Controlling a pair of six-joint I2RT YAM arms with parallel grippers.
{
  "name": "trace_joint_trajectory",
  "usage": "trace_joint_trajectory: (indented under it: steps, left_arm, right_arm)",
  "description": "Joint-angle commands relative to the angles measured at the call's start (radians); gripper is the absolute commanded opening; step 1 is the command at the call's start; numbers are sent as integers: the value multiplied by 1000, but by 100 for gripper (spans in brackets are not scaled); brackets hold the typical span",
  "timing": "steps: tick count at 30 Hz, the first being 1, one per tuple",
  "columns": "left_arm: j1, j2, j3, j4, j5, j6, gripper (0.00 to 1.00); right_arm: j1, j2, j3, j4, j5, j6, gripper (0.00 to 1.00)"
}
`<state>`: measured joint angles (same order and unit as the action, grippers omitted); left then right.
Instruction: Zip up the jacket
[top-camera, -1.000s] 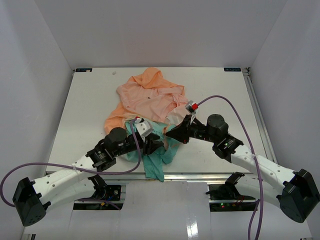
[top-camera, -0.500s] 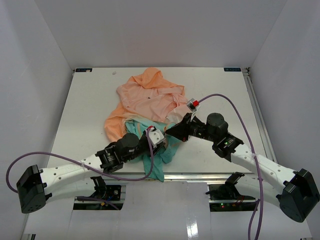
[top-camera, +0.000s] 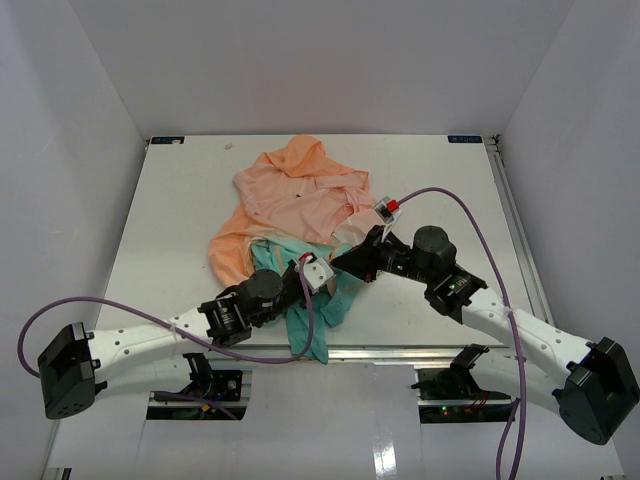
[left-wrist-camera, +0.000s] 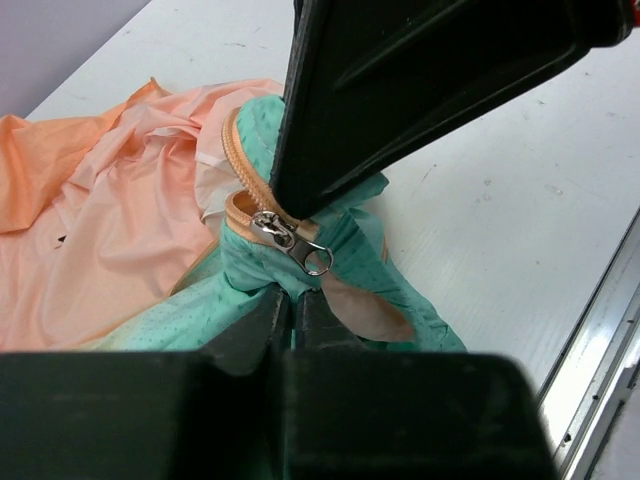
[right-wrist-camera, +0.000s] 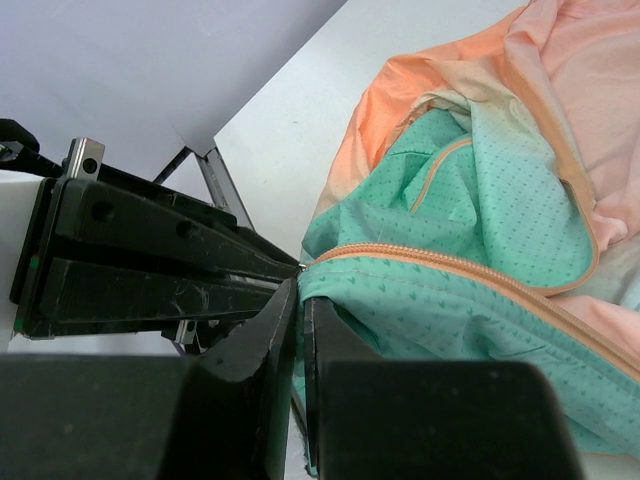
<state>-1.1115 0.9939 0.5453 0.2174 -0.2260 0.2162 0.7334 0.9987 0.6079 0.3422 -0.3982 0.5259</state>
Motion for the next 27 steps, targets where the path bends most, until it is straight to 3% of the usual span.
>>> trace_joint_trajectory:
  steps: [1, 13, 27]
  left_arm:
    - [-19, -42, 7, 0, 59, -2, 0]
    - [-25, -142, -61, -15, 217, 12, 0]
    - [-26, -91, -53, -26, 331, 34, 0]
  right_arm:
    - [3, -1, 33, 68, 26, 28, 8]
    - [1, 58, 67, 90, 92, 69, 8]
    - [-2, 146, 141, 92, 82, 94, 8]
